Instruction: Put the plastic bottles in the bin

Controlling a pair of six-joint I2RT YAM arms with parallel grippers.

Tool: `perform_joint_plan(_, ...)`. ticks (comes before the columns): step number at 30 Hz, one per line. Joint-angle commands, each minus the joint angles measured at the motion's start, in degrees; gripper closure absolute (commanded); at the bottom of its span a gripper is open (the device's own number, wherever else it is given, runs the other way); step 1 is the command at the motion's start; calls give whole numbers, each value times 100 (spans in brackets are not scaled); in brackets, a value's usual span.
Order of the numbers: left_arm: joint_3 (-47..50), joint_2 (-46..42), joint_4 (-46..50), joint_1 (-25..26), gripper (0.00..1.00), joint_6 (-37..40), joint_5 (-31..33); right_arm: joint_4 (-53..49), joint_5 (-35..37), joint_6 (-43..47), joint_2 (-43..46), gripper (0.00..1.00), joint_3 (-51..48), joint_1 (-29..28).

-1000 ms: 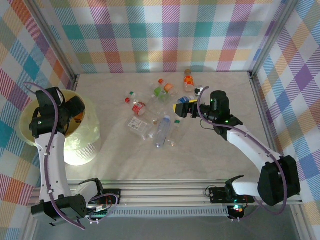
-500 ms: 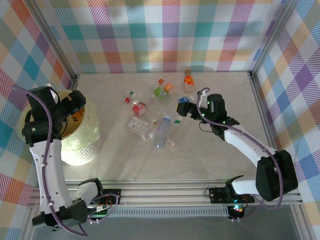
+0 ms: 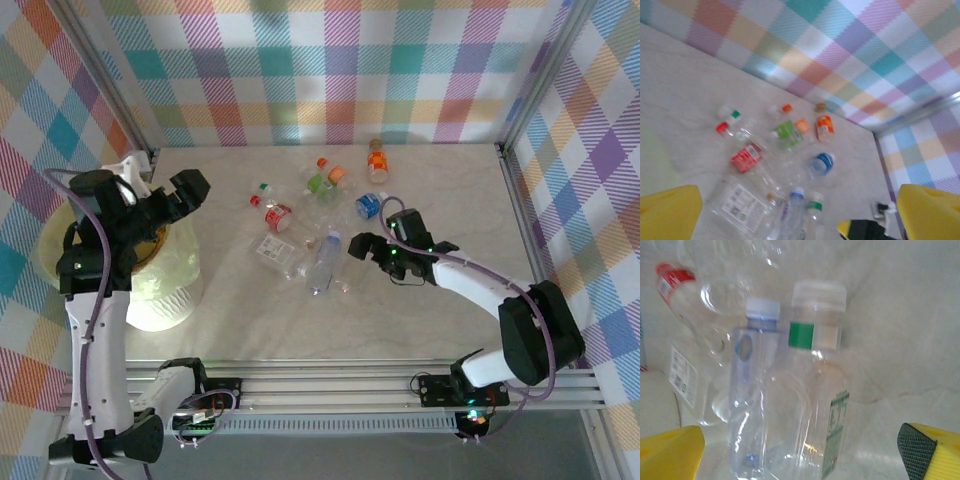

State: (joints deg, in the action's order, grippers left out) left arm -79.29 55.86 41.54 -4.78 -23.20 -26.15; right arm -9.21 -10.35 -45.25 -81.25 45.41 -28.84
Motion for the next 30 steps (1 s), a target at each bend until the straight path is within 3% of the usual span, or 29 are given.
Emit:
perform_joint_plan(1, 174, 28, -487, 482, 0, -190, -164, -367, 331, -72, -87, 0, 3, -323)
perform_joint_plan(11, 408, 454, -880, 1595, 0, -330, 237, -716, 985, -75, -671, 0, 544, -1116)
perform_joint_plan(20, 357, 894, -891, 2162, 0, -221, 650, -1517, 2231, -345, -1212, 1, 1001, -1540)
perform_joint_plan(25, 286, 973, -717, 2270, 0, -107, 811, -1742, 2674, -197, -1037, 16, 877, -1537)
perform_joint_plan(30, 319, 980, -717, 2312, 0, -121, 885, -1630, 2626, 246, -1038, 20, 832, -1536)
